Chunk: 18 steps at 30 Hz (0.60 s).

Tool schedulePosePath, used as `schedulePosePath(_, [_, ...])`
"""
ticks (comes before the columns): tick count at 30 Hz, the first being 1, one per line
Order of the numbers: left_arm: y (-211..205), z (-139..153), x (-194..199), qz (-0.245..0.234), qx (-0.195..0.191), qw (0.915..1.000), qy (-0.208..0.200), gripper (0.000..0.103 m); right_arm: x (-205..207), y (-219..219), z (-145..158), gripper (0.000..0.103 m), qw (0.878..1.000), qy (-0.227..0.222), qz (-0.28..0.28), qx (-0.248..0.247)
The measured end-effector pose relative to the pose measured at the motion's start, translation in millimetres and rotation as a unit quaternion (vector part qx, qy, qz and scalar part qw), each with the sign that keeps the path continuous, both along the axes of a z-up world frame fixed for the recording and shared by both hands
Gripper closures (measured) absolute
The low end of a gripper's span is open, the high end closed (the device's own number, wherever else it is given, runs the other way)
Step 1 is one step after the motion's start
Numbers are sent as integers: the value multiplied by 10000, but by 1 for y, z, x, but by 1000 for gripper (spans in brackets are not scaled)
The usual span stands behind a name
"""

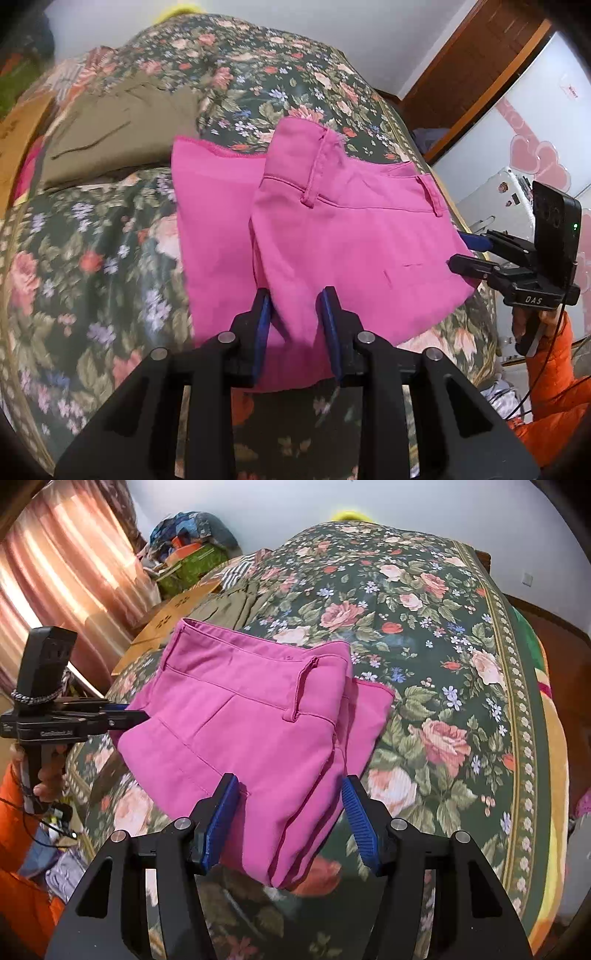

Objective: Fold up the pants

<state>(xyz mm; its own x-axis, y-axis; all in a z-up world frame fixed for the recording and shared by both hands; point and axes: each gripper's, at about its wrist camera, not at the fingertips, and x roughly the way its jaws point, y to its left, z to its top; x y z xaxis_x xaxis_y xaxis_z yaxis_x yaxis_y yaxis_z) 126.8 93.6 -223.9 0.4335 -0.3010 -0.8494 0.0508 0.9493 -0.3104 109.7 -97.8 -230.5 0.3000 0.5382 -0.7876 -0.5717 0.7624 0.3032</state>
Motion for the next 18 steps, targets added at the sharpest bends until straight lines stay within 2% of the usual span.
schedulePosePath(5, [18, 18, -15, 336, 220, 9989, -230, 75, -11, 3, 15, 49, 9993, -307, -117, -193])
schedulePosePath(10, [44, 27, -30, 667, 321, 9966, -360, 75, -15, 11, 36, 48, 9981, -603, -82, -79])
schedulePosePath(15, [48, 26, -46, 702, 310, 9959, -489, 74, -8, 43, 52, 44, 9966, -807, 176, 47])
schedulePosePath(18, [47, 19, -49, 662, 247, 9965, -453, 72, -3, 66, 56, 43, 9953, -889, 387, -41])
